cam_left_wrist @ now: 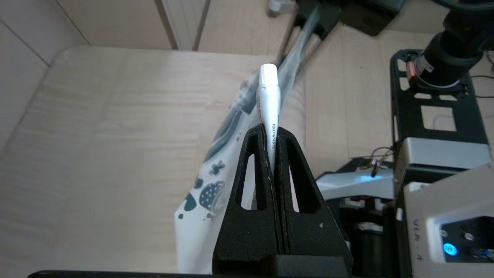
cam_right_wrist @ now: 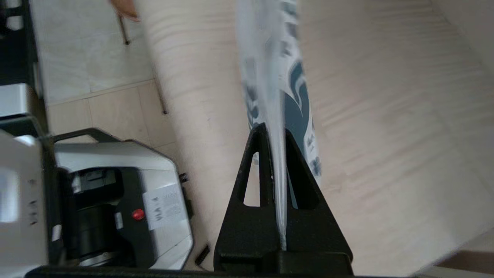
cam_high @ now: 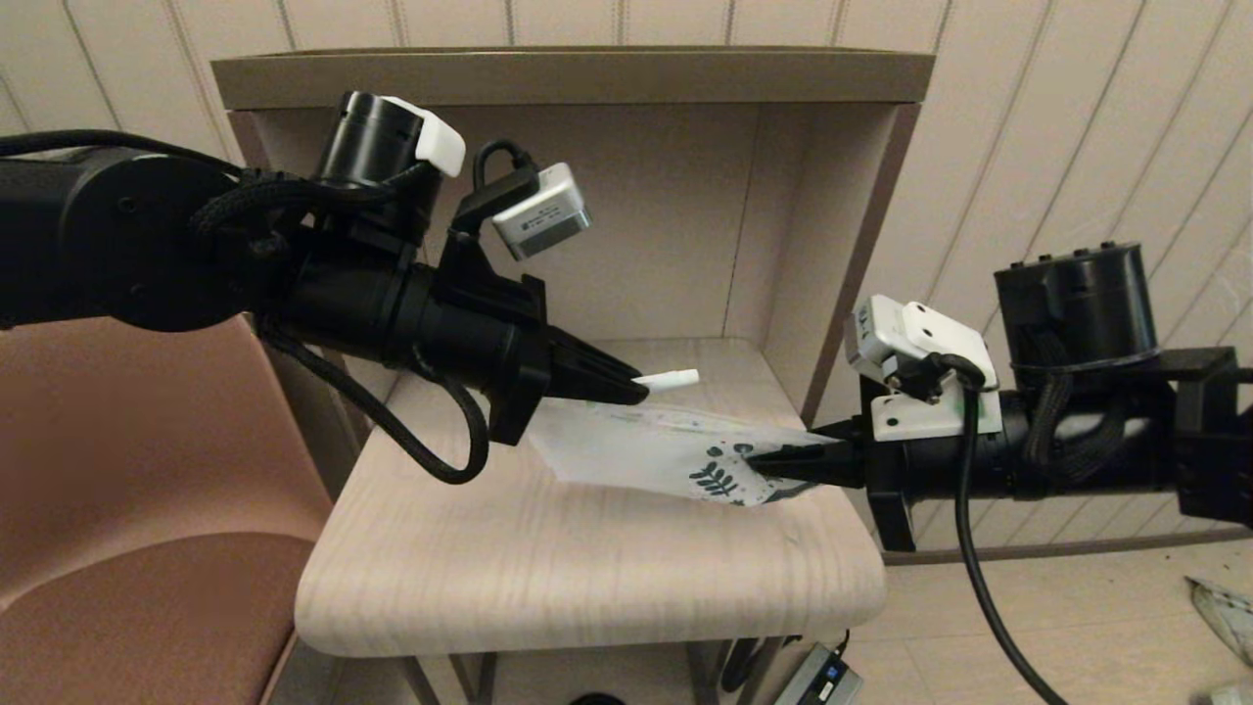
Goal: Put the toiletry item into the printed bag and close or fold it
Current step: Place the toothpaste in the storage bag
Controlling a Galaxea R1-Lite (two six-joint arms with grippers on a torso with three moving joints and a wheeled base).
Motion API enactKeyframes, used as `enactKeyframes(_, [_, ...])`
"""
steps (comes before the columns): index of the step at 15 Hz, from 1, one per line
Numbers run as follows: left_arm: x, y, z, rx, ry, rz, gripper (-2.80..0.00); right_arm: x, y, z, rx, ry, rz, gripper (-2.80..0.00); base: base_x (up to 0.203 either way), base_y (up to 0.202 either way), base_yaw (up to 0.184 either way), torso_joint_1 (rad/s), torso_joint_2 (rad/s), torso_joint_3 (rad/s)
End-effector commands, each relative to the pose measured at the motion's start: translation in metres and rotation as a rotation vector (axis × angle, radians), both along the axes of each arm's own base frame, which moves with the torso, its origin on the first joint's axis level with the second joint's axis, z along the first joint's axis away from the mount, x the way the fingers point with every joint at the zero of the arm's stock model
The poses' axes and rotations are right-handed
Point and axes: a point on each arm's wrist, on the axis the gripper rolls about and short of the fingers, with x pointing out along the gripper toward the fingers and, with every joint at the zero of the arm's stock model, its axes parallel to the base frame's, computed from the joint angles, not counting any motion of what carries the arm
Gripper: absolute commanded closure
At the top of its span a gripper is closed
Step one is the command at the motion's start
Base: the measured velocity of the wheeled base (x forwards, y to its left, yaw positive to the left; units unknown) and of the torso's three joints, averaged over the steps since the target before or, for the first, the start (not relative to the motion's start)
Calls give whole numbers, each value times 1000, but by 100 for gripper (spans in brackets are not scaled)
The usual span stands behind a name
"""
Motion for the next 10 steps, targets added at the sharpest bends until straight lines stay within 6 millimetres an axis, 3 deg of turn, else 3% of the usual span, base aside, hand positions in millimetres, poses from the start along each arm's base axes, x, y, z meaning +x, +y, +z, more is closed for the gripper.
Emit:
enactKeyframes(1, [6,-5,-2,0,-4,-8,0,-3,2,-3,-3,8,15,0,0,0,0,0,0,0])
enactKeyframes(10, [15,-23,-23,26,32,-57,0,-4,5,-4,-4,12,31,0,0,0,0,0,0,0])
